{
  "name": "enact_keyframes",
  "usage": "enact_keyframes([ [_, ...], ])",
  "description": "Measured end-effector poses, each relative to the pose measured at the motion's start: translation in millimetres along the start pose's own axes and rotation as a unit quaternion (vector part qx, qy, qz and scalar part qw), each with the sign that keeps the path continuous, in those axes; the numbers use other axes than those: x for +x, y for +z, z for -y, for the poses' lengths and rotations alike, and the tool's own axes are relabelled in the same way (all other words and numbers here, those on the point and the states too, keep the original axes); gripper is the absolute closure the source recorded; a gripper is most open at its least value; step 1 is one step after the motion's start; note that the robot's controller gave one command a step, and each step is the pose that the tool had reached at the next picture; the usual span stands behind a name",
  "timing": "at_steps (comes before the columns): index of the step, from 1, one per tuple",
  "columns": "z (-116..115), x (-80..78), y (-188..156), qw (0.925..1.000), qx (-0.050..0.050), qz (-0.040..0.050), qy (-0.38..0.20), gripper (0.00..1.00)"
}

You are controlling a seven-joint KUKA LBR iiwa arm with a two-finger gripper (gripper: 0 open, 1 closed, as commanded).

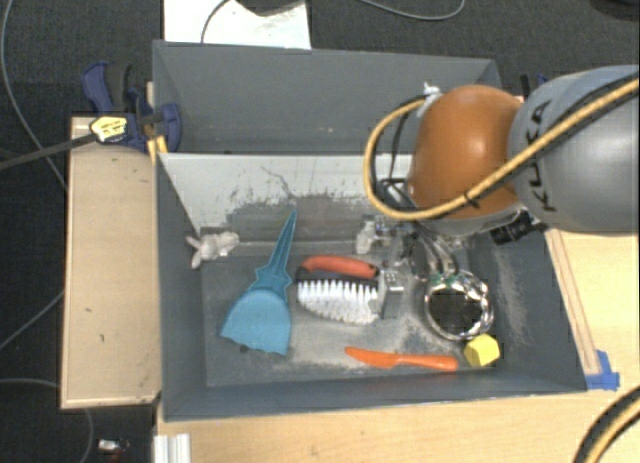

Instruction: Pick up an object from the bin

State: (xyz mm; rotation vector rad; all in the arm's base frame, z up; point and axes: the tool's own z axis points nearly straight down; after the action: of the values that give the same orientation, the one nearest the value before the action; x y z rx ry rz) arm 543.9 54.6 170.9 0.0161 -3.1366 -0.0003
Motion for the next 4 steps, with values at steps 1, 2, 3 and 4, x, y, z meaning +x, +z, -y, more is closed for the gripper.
enact_keyframes([
  [1, 0, -1.5, -5, 1.0, 0.0, 0.0039, 0.001, 0.0],
  [2, 10, -2.8, 54, 0.9994, -0.001, 0.0067, 0.033, 0.0],
  [3, 9, 7.3, 96, 0.9989, -0.002, 0.0148, 0.044, 0.0],
  [4, 15, 1.3, 93, 0.9985, -0.001, 0.0098, 0.053, 1.0],
])
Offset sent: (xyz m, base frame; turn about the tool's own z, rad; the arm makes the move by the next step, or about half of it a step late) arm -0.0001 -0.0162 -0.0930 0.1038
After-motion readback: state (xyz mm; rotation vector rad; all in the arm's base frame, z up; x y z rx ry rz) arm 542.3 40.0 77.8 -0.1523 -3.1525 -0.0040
